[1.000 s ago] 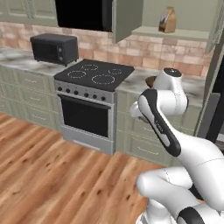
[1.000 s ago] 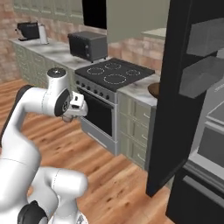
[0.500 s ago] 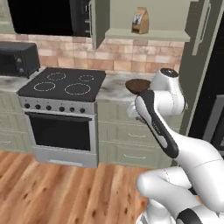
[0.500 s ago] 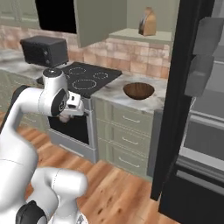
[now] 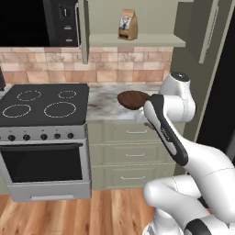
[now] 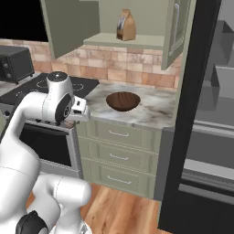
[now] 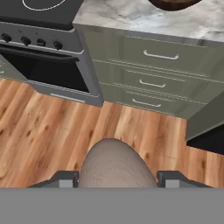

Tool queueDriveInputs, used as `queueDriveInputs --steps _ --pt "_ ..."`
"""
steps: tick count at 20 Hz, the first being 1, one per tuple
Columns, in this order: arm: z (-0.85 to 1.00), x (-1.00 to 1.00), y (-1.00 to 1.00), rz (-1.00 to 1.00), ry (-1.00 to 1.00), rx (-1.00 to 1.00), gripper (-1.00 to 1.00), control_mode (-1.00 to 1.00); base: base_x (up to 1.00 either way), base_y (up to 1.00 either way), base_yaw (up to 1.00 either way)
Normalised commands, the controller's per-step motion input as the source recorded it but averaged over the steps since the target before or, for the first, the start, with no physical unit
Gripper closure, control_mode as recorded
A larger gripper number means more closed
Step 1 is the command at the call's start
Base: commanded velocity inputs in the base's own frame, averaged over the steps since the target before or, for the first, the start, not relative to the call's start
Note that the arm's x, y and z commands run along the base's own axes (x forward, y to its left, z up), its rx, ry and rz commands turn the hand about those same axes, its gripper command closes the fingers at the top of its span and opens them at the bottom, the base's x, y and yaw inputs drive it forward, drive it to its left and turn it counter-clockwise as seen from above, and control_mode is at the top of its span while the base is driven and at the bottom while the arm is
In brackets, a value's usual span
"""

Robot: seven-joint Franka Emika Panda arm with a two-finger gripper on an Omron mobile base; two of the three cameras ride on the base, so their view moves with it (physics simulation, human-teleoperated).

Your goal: Pick the egg and butter from the fridge and place them by the bowl for mixing.

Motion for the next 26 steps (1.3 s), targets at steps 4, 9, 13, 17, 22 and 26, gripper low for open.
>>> queueDriveInputs --steps 4,9,13,17,22,26 --pt "0.00 0.00 0.00 0.00 0.00 0.00 1.00 1.00 0.73 0.40 -0.31" --pt "0.00 0.00 0.00 0.00 0.00 0.00 1.00 1.00 0.69 0.42 -0.32" --pt "0.00 0.00 0.00 0.00 0.00 0.00 1.00 1.00 0.65 0.48 -0.29" --pt "0.00 0.00 0.00 0.00 0.00 0.00 1.00 1.00 0.55 0.60 -0.15" --pt "0.00 0.00 0.00 0.00 0.00 0.00 1.00 1.00 0.58 0.47 -0.03" --pt "0.00 0.00 0.00 0.00 0.00 0.00 1.00 1.00 0.57 -0.06 0.11"
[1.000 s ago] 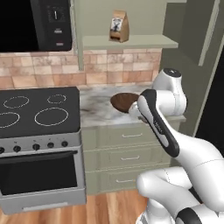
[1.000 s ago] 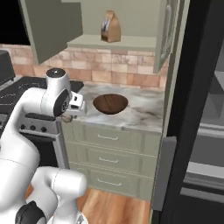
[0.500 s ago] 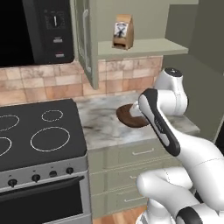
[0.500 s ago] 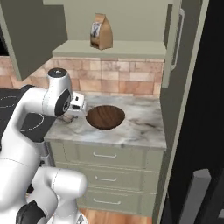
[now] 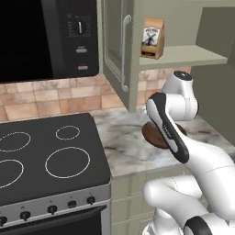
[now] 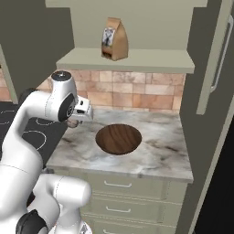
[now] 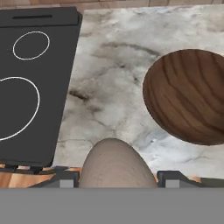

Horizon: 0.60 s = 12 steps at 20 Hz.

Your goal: Pick the egg and butter from the fridge and place them by the bowl for mixing.

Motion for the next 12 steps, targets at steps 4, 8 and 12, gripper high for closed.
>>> queueDriveInputs --steps 4,8,12 --pt "0.00 0.00 0.00 0.00 0.00 0.00 1.00 1.00 0.39 -0.22 0.14" --pt "0.00 0.00 0.00 0.00 0.00 0.00 1.00 1.00 0.34 -0.18 0.15" --pt "0.00 0.00 0.00 0.00 0.00 0.00 1.00 1.00 0.03 -0.03 0.00"
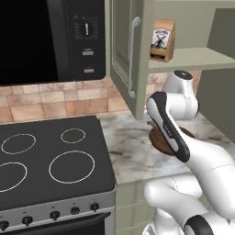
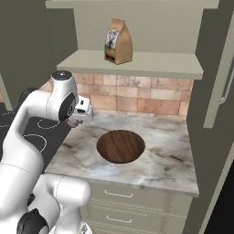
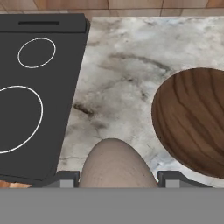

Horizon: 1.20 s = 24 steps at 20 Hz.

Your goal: Pick the egg and butter from the fridge and place them by the bowl for mixing.

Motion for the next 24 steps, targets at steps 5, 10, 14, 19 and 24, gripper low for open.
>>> queueDriveInputs --steps 5,10,14,19,24 --pt "0.00 0.00 0.00 0.00 0.00 0.00 1.00 1.00 0.00 0.00 0.00" --pt "0.00 0.00 0.00 0.00 0.00 0.00 1.00 1.00 -0.03 -0.02 0.01" --pt "-0.40 0.06 -0.08 0.00 0.06 -0.03 1.00 -1.00 0.00 0.00 0.00" --pt "-0.53 0.20 0.04 0.00 -0.02 -0.06 1.00 -1.00 0.00 0.00 0.00" --pt "-0.48 0.30 0.20 0.00 -0.13 -0.10 1.00 -1.00 0.00 0.00 0.00"
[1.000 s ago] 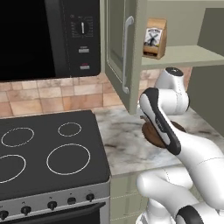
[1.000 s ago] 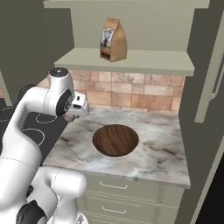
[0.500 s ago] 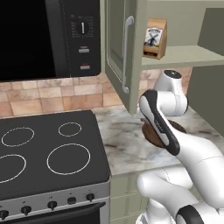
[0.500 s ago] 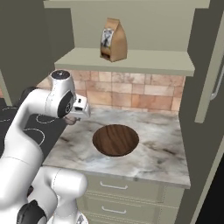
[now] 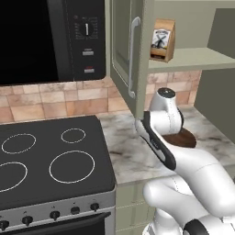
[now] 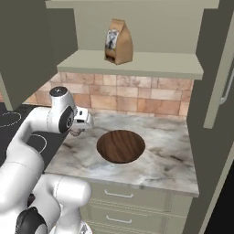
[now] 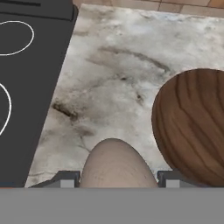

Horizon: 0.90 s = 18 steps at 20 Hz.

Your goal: Pick the egg and butter from the fridge and place them by the bowl for mixing.

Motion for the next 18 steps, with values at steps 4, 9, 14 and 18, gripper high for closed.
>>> queueDriveInputs --steps 4,9,14,18 --pt "-0.42 0.34 0.02 0.00 -0.20 -0.02 1.00 -1.00 0.00 0.00 0.00" --pt "-0.25 0.51 -0.02 0.03 0.00 0.00 1.00 -1.00 0.00 0.00 0.00" --pt "-0.26 0.47 0.00 0.06 0.13 0.00 1.00 -1.00 0.00 0.00 0.00" --pt "-0.24 0.23 0.01 0.09 0.03 -0.02 1.00 -1.00 0.00 0.00 0.00"
